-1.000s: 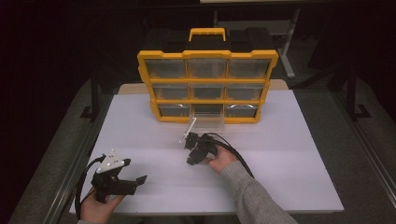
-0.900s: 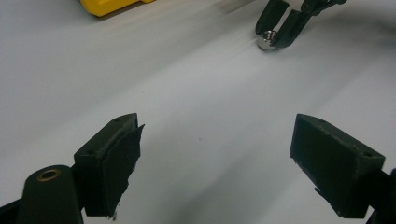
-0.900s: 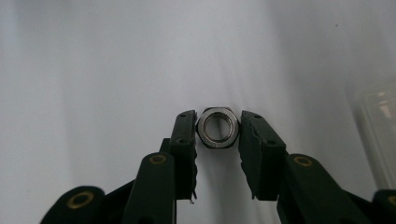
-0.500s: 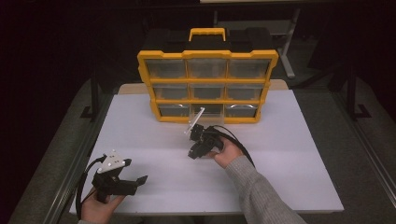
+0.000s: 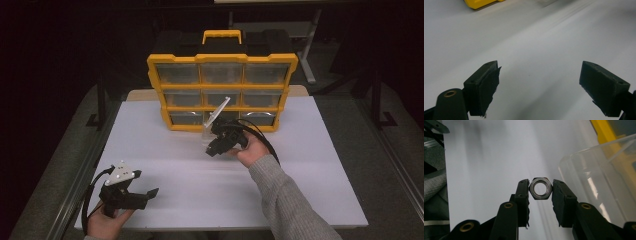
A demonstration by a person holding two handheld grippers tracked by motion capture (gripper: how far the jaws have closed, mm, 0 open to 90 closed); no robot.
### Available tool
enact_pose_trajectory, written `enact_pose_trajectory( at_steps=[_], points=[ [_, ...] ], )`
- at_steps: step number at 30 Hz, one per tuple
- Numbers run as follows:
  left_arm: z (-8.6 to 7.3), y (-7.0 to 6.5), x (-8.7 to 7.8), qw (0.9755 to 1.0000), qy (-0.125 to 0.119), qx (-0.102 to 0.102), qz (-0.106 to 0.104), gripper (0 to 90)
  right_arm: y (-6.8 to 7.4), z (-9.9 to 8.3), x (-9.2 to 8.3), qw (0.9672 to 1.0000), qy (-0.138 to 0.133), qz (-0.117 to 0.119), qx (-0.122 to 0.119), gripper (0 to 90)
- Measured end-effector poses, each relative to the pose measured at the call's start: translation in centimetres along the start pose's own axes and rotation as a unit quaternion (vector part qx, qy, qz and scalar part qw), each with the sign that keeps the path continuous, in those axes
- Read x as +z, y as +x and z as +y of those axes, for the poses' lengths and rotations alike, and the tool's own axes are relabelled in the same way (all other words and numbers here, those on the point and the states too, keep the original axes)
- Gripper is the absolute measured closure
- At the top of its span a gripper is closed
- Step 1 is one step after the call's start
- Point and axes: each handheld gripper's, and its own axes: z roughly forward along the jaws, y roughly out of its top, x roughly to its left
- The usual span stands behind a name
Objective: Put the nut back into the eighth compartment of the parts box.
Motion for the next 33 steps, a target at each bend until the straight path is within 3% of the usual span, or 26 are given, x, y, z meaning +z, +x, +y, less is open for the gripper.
enact_pose_trajectory(
  at_steps=[22,33],
  points=[
    [0.0,0.0,-0.2,1.0000,-0.001,-0.001,-0.002,15.7,-2.5,2.0,-5.1,0.9987,-0.024,-0.039,0.021,66.2],
    [0.0,-0.1,-0.2,1.0000,0.000,0.000,-0.003,15.7,-4.4,1.9,-4.6,0.9968,-0.012,-0.063,0.048,66.2]
  ],
)
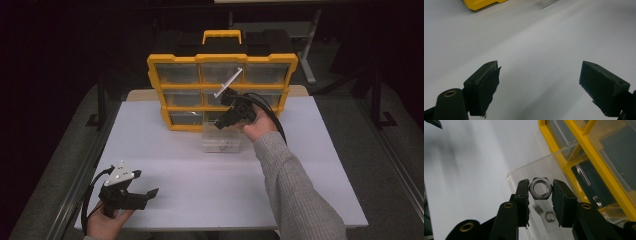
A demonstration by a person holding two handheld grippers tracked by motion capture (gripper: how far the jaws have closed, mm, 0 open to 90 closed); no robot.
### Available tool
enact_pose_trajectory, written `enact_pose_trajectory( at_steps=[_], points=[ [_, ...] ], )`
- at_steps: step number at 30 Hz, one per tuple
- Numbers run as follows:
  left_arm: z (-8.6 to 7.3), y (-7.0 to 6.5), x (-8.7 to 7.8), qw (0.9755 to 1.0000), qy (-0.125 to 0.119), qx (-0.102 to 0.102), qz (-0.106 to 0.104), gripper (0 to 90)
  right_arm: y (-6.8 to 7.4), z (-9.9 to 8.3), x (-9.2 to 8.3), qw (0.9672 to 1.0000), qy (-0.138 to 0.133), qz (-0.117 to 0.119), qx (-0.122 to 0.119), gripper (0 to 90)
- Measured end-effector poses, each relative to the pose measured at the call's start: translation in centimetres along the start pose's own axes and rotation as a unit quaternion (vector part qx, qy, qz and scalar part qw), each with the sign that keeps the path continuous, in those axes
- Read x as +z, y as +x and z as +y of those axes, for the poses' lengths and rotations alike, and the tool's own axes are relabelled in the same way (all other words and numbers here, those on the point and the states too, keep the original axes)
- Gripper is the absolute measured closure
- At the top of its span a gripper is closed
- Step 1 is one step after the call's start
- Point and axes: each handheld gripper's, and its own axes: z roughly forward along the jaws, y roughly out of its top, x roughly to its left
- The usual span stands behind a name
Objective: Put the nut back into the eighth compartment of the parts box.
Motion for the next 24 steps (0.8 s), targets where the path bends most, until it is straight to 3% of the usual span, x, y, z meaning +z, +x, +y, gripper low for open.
enact_pose_trajectory(
  at_steps=[18,24],
  points=[
    [-0.1,0.0,0.0,1.0000,0.000,0.000,0.001,15.7,-1.3,-1.0,3.7,0.9994,0.019,0.000,0.028,66.2],
    [0.0,0.0,-0.1,1.0000,-0.004,-0.003,-0.003,15.7,-1.3,-1.2,4.1,0.9993,0.017,0.005,0.032,65.6]
  ],
)
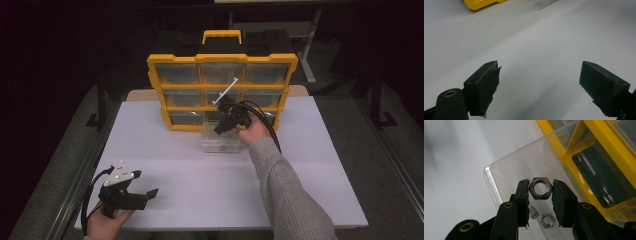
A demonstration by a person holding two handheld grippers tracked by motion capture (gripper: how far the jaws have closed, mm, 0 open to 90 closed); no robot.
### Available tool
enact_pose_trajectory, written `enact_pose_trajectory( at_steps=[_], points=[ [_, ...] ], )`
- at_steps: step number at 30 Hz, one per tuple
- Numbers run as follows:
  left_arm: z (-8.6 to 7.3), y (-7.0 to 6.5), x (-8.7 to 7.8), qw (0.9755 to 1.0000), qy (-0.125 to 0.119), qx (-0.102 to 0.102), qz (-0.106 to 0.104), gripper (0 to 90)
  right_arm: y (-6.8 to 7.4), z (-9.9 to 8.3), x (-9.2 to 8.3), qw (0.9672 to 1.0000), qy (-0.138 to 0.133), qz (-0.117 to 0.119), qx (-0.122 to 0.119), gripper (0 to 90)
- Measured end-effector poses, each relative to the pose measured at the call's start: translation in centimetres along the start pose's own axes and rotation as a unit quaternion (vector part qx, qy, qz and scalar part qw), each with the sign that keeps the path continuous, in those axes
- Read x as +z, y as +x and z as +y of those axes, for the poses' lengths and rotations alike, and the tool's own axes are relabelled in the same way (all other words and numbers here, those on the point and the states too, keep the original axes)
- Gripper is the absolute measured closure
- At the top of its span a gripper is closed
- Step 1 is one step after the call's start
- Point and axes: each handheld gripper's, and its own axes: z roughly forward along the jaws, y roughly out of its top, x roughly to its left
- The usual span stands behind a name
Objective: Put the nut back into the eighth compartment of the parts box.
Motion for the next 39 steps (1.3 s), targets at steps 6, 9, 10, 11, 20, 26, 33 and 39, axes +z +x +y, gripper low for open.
enact_pose_trajectory(
  at_steps=[6,9,10,11,20,26,33,39],
  points=[
    [0.0,0.0,0.0,1.0000,0.000,0.001,0.000,15.7,0.0,-0.3,-0.9,0.9998,-0.018,-0.008,-0.005,62.0],
    [0.0,0.1,0.0,1.0000,0.000,-0.001,-0.002,15.7,0.0,-0.7,-1.6,0.9997,-0.019,-0.011,-0.006,62.2],
    [0.0,0.0,0.1,1.0000,-0.001,-0.002,-0.001,15.7,0.1,-0.9,-1.8,0.9998,-0.020,-0.009,-0.001,62.2],
    [0.0,0.0,0.0,1.0000,-0.001,-0.001,-0.001,15.7,0.1,-1.1,-2.1,0.9998,-0.019,-0.011,-0.003,62.1],
    [0.0,-0.1,0.0,1.0000,-0.005,-0.003,0.000,15.7,0.2,-3.5,-4.9,0.9988,-0.049,-0.005,0.001,59.6],
    [0.1,-0.3,0.0,1.0000,-0.004,0.004,0.000,15.8,0.4,-4.9,-6.2,0.9979,-0.064,-0.006,0.000,55.1],
    [0.2,-0.4,0.0,1.0000,-0.001,0.005,-0.001,15.8,0.6,-7.2,-7.6,0.9964,-0.078,-0.011,0.032,50.8],
    [0.2,-0.4,0.0,0.9999,-0.002,0.010,-0.003,15.7,0.7,-9.1,-8.4,0.9952,-0.085,-0.018,0.045,44.4]
  ],
)
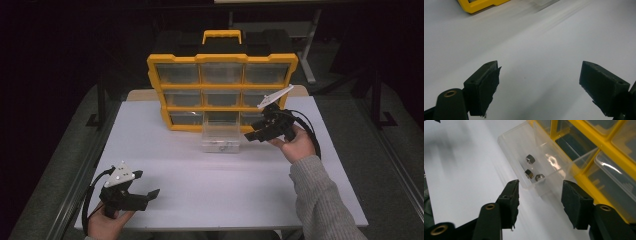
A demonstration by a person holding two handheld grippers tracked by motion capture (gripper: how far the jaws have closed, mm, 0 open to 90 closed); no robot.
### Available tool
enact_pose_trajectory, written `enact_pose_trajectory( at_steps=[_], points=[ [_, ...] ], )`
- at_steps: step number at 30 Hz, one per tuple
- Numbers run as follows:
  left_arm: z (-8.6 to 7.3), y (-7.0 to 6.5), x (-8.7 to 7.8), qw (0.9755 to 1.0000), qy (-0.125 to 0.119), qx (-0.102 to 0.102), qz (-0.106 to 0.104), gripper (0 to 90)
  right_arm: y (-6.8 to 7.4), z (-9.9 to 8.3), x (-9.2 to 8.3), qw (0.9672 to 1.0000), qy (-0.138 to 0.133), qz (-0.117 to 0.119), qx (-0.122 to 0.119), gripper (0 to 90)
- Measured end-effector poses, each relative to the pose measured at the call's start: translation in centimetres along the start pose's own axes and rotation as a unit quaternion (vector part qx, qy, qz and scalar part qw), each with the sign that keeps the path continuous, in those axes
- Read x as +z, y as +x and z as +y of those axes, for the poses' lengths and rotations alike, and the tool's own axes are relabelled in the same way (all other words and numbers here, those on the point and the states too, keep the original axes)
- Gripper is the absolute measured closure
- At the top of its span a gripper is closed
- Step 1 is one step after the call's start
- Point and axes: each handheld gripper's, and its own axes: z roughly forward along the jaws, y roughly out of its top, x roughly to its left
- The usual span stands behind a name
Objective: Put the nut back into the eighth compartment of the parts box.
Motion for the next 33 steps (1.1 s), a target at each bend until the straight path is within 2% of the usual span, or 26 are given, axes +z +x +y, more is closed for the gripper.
enact_pose_trajectory(
  at_steps=[7,9,21,25,28,33],
  points=[
    [0.0,0.0,0.0,1.0000,0.000,-0.003,-0.002,15.7,-0.1,-1.6,-0.7,0.9999,-0.005,-0.013,0.008,39.2],
    [0.0,0.0,-0.1,1.0000,-0.001,0.002,-0.003,15.7,-0.1,-2.1,-0.9,0.9998,-0.005,-0.017,0.009,38.4],
    [0.0,-0.1,0.0,1.0000,-0.007,-0.001,-0.005,15.7,-0.4,-5.2,-1.8,0.9992,-0.017,-0.023,0.029,31.0],
    [0.0,-0.1,0.0,1.0000,-0.007,-0.001,-0.004,15.7,-0.1,-6.1,-1.8,0.9991,-0.007,-0.036,0.021,30.4],
    [0.0,0.0,0.0,1.0000,0.000,0.007,-0.005,15.7,-0.1,-6.9,-1.8,0.9988,-0.008,-0.041,0.024,28.1],
    [0.0,-0.1,0.1,1.0000,0.000,0.003,-0.007,15.7,-0.1,-8.2,-1.8,0.9985,-0.007,-0.042,0.034,27.2]
  ],
)
